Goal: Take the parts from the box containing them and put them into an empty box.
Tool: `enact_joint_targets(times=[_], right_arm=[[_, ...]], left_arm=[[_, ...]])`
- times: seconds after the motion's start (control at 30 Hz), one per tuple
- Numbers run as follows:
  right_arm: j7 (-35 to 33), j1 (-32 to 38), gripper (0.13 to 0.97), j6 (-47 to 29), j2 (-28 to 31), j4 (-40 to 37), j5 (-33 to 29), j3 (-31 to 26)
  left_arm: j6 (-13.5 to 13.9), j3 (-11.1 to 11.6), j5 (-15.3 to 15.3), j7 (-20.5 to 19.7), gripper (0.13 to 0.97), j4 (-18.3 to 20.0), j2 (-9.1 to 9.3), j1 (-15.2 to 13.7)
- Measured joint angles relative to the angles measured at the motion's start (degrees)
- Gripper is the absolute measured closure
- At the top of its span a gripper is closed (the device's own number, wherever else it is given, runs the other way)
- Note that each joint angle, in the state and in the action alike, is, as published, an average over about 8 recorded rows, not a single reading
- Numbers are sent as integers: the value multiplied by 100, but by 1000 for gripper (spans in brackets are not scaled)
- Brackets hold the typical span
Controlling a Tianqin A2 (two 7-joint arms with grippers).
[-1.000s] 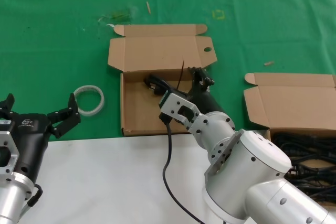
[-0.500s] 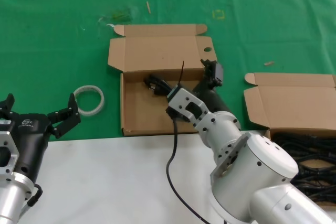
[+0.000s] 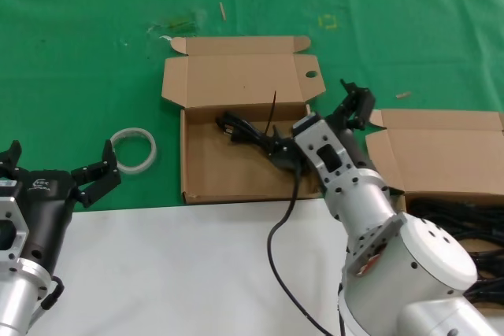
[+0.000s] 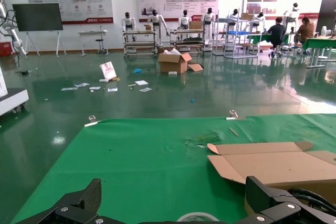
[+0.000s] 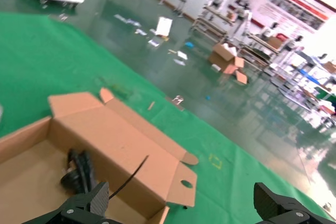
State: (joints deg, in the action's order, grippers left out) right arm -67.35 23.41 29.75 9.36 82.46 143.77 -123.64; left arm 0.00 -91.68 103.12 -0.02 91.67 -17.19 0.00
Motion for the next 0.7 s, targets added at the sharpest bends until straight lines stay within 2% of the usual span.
enact_joint_targets(times=[0.7], right_arm=[[2536, -881, 129, -1121, 0, 346, -1529, 1203]], left_arm=[[0, 0, 1, 4, 132, 0, 0, 0]])
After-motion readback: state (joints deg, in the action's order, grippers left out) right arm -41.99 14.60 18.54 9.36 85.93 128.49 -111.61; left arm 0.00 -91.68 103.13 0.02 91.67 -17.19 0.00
